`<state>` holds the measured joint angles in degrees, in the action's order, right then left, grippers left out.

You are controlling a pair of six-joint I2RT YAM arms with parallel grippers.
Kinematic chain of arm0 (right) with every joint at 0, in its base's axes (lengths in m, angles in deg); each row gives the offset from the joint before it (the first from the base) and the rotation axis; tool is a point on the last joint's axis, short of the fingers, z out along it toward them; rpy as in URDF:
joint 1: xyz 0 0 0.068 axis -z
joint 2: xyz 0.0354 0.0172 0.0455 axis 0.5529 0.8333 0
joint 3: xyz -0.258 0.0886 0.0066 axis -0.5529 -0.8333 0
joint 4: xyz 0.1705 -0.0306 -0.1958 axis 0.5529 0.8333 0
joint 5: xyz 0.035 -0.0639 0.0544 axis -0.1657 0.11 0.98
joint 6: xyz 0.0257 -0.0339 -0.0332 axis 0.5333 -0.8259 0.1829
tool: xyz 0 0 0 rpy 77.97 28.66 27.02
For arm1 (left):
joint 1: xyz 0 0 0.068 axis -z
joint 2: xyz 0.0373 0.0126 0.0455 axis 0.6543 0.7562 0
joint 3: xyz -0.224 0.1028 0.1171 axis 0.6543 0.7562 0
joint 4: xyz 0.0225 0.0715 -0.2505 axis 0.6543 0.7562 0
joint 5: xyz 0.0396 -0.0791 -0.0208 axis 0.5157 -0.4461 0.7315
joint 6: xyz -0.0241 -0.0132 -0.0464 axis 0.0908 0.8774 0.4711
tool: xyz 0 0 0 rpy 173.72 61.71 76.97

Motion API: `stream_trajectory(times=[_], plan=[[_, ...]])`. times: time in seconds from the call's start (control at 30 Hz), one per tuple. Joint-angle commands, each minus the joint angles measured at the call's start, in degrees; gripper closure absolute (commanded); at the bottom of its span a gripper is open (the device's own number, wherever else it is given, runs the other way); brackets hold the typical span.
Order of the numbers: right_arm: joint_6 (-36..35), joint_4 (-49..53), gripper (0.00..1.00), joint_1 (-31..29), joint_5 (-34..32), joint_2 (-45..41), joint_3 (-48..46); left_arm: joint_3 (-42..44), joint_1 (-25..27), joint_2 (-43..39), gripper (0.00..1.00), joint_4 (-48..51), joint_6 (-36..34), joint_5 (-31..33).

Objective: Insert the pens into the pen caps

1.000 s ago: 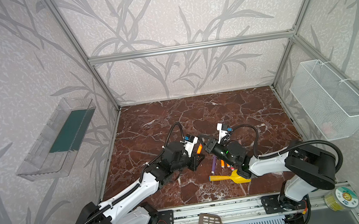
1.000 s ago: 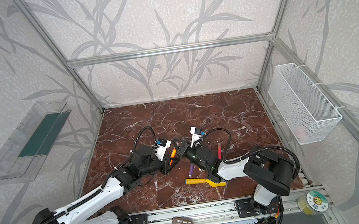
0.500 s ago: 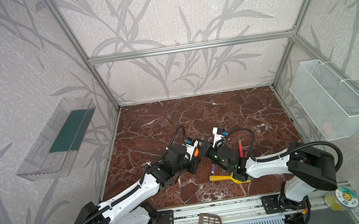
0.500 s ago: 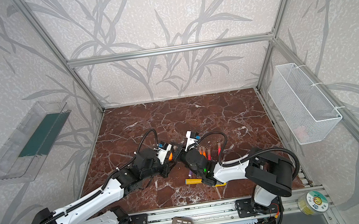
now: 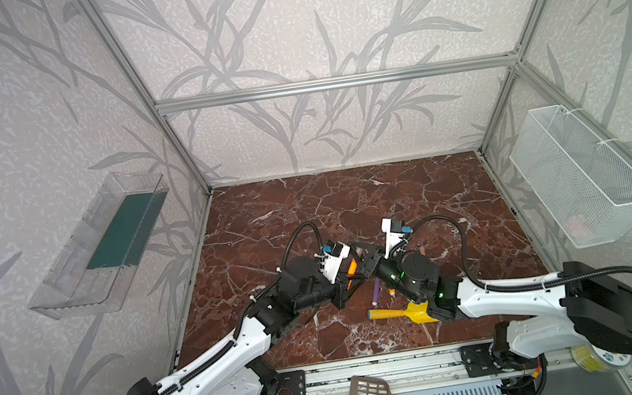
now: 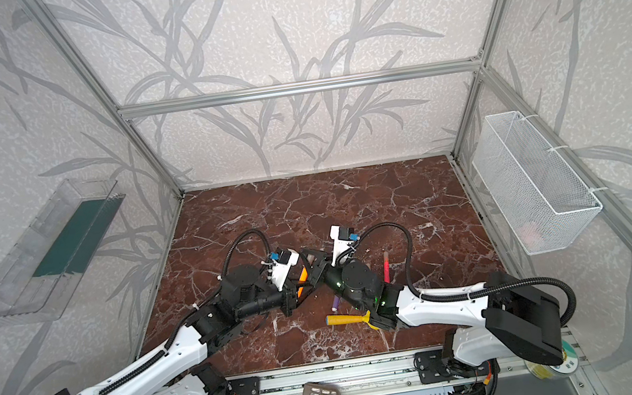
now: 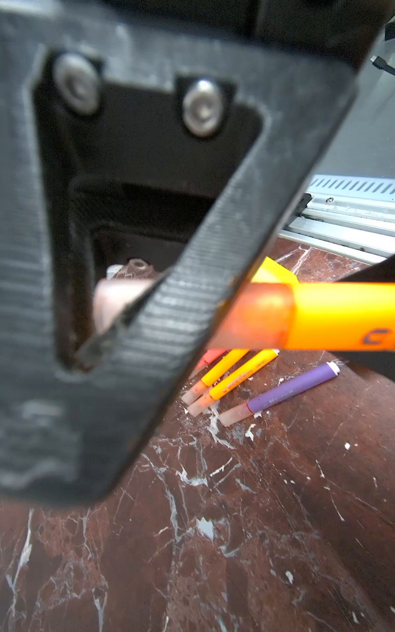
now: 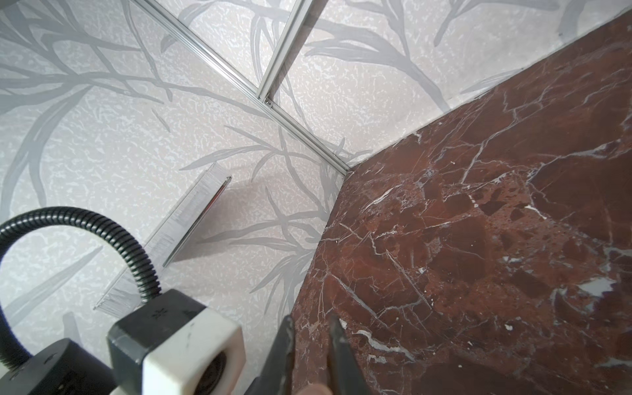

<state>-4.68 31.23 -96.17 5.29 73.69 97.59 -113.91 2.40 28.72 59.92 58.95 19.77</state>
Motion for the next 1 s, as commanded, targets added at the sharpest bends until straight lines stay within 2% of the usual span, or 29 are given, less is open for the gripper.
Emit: stream_trajectory(times=[0.0, 0.13, 0.47, 0.87, 0.97], plan=[[-3.4, 10.6, 0.78, -4.0, 8.4, -0.8, -0.4, -0.7, -0.2, -1.7, 1.0, -12.9, 2.9, 4.1], [-3.6, 10.9, 0.7, -3.9, 8.7, -1.0, -0.5, -0.3, 0.3, -2.8, 1.0, -12.9, 3.0, 4.9], [-4.9, 10.7, 0.74, -3.9, 8.4, -0.5, 0.6, 0.3, 1.1, -2.7, 1.0, -14.7, 3.5, 3.4], [-4.4, 11.0, 0.69, -1.1, 8.1, 4.0, 2.8, 1.6, 1.3, -2.4, 1.0, -17.9, 3.6, -1.7], [-4.3, 10.8, 0.8, -0.9, 7.5, 4.8, 3.0, 1.8, 1.3, -2.6, 1.0, -17.7, 3.3, -1.1]])
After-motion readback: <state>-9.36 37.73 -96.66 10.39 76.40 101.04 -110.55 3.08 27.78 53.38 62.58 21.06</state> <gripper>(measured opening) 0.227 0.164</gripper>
